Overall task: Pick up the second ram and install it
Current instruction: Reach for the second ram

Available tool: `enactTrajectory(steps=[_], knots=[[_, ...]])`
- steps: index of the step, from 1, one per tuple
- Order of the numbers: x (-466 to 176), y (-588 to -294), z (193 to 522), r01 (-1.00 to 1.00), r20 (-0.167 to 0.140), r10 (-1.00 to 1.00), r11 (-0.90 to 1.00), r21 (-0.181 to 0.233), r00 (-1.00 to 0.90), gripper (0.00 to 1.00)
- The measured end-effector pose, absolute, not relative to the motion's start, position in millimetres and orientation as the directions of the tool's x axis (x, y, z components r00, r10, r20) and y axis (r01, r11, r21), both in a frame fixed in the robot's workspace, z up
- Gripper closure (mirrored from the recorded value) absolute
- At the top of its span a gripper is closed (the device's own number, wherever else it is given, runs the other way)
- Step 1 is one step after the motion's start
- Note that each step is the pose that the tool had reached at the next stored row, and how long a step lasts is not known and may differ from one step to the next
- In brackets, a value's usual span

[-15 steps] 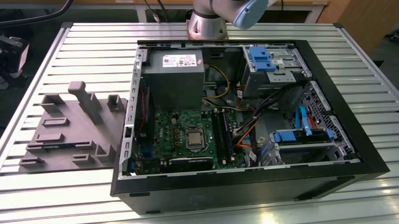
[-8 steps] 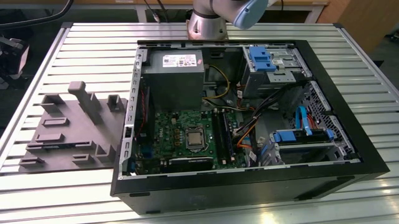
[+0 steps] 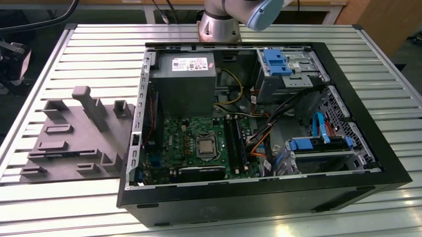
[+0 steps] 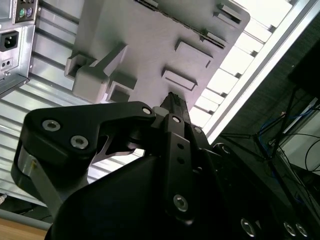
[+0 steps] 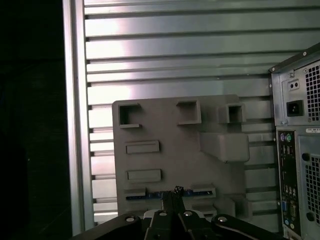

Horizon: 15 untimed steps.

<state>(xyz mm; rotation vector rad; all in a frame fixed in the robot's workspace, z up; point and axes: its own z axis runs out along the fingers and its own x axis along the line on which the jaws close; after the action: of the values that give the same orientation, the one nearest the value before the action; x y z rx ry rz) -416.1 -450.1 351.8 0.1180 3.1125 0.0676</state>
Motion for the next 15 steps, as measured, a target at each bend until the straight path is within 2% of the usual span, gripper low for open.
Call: enactTrajectory(steps=[15], knots=[[-416.7,-452.5,347.7,0.075,-0.024,0.076,0.996,0.044,-0.997,0.89]])
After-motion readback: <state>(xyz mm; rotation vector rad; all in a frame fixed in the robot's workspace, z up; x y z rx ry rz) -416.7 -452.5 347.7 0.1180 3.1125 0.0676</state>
